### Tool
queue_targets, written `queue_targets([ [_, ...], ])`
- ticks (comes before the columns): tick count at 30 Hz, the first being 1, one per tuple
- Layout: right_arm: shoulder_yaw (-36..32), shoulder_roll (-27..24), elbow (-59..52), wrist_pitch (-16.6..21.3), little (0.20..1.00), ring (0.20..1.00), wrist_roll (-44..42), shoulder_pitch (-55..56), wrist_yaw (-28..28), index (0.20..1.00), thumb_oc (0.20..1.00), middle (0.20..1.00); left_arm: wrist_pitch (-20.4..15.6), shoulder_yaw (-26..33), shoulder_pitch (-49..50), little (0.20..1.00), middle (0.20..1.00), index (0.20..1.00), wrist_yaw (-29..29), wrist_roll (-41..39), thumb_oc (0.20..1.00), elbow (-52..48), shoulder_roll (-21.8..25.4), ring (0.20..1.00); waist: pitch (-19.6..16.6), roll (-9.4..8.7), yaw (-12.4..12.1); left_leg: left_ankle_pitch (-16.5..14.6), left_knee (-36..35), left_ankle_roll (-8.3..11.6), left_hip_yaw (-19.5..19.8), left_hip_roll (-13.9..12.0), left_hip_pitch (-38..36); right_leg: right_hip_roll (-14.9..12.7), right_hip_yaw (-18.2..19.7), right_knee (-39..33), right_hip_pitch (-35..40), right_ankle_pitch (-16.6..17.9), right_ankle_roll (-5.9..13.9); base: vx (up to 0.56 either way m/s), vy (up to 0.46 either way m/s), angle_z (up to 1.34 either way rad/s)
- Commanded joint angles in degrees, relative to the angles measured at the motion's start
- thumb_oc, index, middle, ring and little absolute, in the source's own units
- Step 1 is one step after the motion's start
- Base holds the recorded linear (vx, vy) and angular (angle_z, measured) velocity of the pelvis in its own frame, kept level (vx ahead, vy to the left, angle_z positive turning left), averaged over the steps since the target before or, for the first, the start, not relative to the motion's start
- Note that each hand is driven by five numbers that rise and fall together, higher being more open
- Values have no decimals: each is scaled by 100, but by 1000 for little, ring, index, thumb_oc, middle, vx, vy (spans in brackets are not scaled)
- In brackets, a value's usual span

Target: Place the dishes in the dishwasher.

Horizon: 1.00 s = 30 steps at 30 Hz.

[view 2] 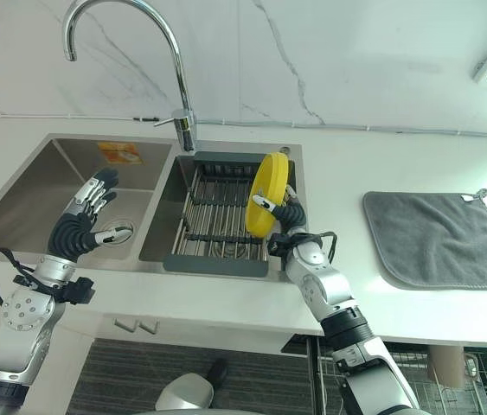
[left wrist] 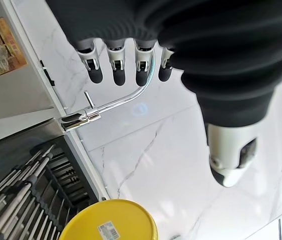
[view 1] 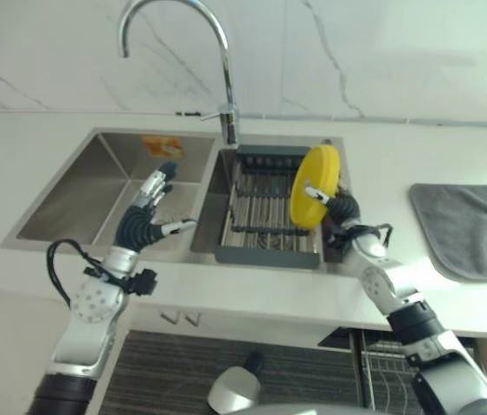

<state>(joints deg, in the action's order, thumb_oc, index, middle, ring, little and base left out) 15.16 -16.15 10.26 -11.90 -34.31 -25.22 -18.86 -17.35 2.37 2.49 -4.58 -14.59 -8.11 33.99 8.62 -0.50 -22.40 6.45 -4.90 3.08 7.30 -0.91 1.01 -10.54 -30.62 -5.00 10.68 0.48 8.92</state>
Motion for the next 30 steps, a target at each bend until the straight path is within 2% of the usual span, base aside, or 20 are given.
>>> queue_targets([
  [1,152,-103,-466,138,1000,1000,285,-386,-132,1000,1000,1000,-152,65,-12,1000,1000,1000,108,39,1000,-116,209,1000,-342,-17,86,340,-10,-64,-58,32,322,-20,149,325,28,145,-221,0,0,0],
  [13,100,-117,-512,-60,1000,1000,348,-500,-296,1000,1000,1000,-82,24,-68,1000,1000,1000,110,23,1000,-93,205,1000,-357,-26,90,325,-10,-75,-103,43,310,-43,112,332,42,152,-197,0,0,0],
  [30,177,-58,-430,-134,1000,1000,317,-756,-379,1000,1000,1000,3,-4,-102,1000,1000,1000,52,-87,1000,-101,202,1000,-359,-53,2,328,-10,-83,-20,77,319,-37,67,349,48,138,-198,0,0,0],
])
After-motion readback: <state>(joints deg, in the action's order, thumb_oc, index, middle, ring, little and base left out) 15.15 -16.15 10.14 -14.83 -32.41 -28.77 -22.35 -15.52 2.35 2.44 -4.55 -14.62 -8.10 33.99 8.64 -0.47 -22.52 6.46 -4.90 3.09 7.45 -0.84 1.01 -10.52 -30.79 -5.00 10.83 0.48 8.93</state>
